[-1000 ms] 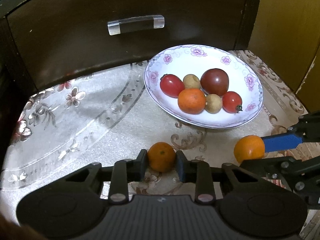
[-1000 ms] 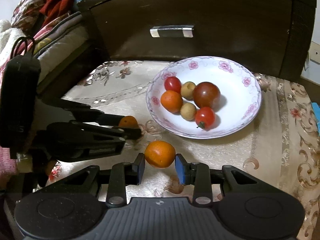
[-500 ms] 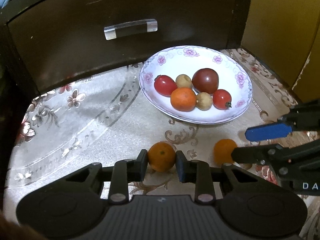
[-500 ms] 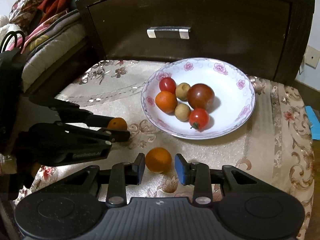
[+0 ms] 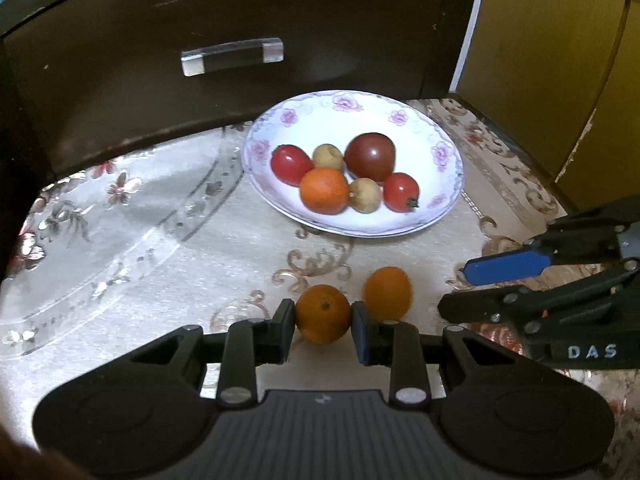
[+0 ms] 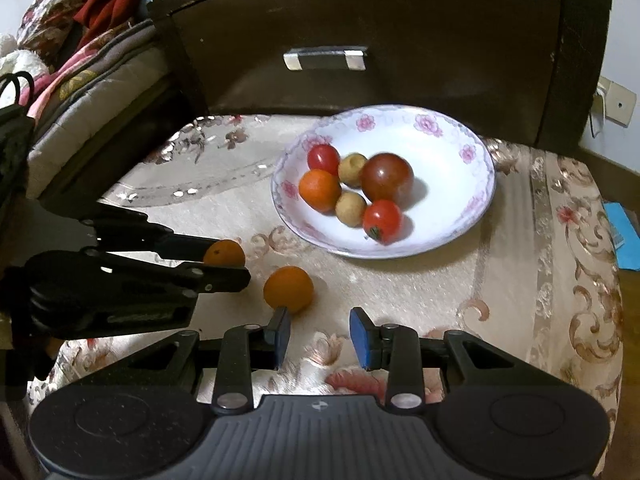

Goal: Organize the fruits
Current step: 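Grasp a tangerine with the right tool while the left tool grasps the other tangerine, then lift both tangerines and carry them over the white bowl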

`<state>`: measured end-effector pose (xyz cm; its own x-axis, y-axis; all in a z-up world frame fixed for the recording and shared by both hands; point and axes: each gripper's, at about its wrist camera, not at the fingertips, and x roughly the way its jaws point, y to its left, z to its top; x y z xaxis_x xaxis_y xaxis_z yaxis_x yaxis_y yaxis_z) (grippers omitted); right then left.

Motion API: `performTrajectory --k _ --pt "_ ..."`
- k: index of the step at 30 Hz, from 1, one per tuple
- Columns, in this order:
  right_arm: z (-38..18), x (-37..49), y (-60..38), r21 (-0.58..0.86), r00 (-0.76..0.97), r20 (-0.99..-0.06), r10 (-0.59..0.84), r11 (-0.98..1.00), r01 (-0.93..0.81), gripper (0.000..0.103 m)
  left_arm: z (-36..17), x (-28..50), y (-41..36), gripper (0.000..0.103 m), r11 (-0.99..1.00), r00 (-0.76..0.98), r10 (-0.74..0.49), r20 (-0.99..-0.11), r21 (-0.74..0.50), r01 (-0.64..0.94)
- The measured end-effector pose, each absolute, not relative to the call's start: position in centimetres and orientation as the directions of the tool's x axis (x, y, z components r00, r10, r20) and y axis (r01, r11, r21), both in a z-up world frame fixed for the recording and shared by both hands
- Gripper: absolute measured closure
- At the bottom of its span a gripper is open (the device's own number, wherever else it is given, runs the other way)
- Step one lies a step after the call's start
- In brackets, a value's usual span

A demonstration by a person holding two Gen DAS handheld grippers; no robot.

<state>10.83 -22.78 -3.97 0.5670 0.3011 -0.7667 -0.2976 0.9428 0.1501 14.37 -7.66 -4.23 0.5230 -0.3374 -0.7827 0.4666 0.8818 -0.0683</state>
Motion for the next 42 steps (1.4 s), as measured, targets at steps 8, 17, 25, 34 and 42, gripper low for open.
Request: performTrajectory --k 8,17,25,34,42 --pt "-4.2 10.3 -24.4 0.158 0.567 -0.771 0.29 0.95 -0.271 0.075 -2.8 13.4 -8.6 0.065 0.86 0.525 -0.365 -0.769 -0.061 0.507" --pt "-3.8 10.1 -25.1 0.2 0.586 -0.743 0.324 0.943 -0.267 0.072 -4.8 12.5 -8.0 0.064 0.865 0.509 -0.337 -0.792 -0.047 0.5" --pt "-3.6 11.4 -22.8 0.207 0.591 -0.718 0.368 0.923 -0.324 0.066 -5.8 13.0 -8.4 0.064 0.868 0.538 -0.348 -0.768 -0.048 0.494" --pt "-4.8 12.8 -21.5 0.196 0.56 -0.745 0.363 0.921 -0.336 0.065 -5.7 13.2 -7.6 0.065 0.854 0.537 -0.363 -0.762 -0.042 0.518" --pt "-5.6 14.3 -20.1 0.15 0.541 -0.775 0.327 0.926 -0.345 0.064 -5.5 13.5 -7.1 0.066 0.849 0.521 -0.33 -0.787 -0.007 0.528"
